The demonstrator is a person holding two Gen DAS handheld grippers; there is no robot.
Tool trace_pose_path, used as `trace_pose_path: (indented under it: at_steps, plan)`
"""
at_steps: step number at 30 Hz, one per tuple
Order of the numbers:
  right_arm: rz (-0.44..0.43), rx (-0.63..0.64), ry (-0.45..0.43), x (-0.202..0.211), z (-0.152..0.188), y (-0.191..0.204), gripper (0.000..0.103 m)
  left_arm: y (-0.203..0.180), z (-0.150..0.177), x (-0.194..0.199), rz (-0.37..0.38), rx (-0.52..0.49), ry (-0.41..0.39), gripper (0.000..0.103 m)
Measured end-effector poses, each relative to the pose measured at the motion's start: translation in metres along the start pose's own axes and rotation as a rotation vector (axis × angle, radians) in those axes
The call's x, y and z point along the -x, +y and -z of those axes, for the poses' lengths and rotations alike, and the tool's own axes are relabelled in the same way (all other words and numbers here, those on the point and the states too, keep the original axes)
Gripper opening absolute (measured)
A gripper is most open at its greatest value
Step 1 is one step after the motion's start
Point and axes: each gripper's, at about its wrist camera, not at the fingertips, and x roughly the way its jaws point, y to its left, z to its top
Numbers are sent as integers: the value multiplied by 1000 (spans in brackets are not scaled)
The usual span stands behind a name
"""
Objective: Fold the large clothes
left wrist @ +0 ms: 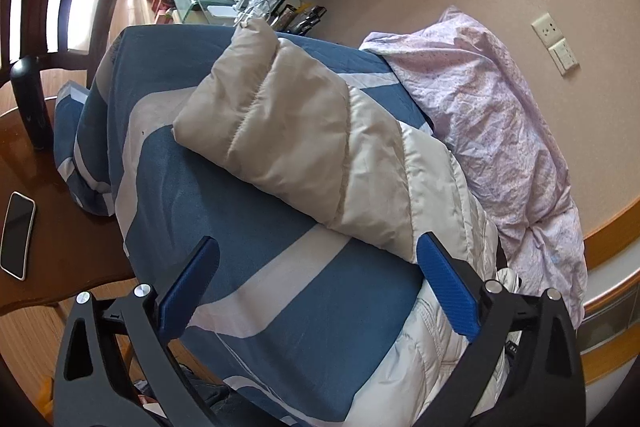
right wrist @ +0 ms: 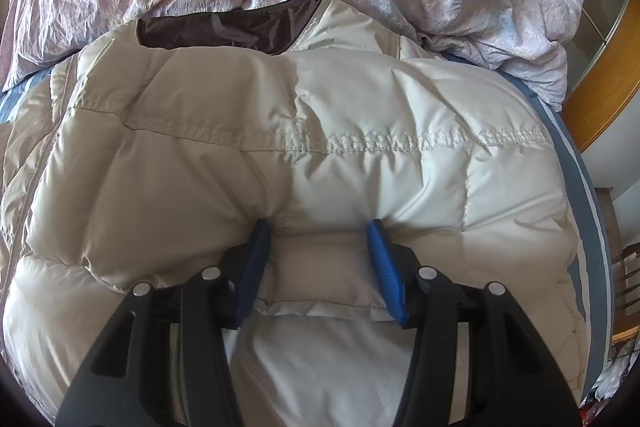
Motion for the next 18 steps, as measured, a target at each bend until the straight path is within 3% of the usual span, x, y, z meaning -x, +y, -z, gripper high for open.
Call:
trace_pose_path:
  at_steps: [6,11,14,18]
  plan:
    - [-7,-4,-2,-1,-1,-3,52,13,-17,-18,12,134,30,84]
    - [-11,-7,-6,-1,-1,-3,52,19,-26,-24,23,226,11,78]
    - [-10,-6,-6,0,0,-3,52,24,-32,-28,18,267,-16,66]
    - [-12,-5,-5,0,0,-3,52,31,-37,-35,-6,300,-41,40]
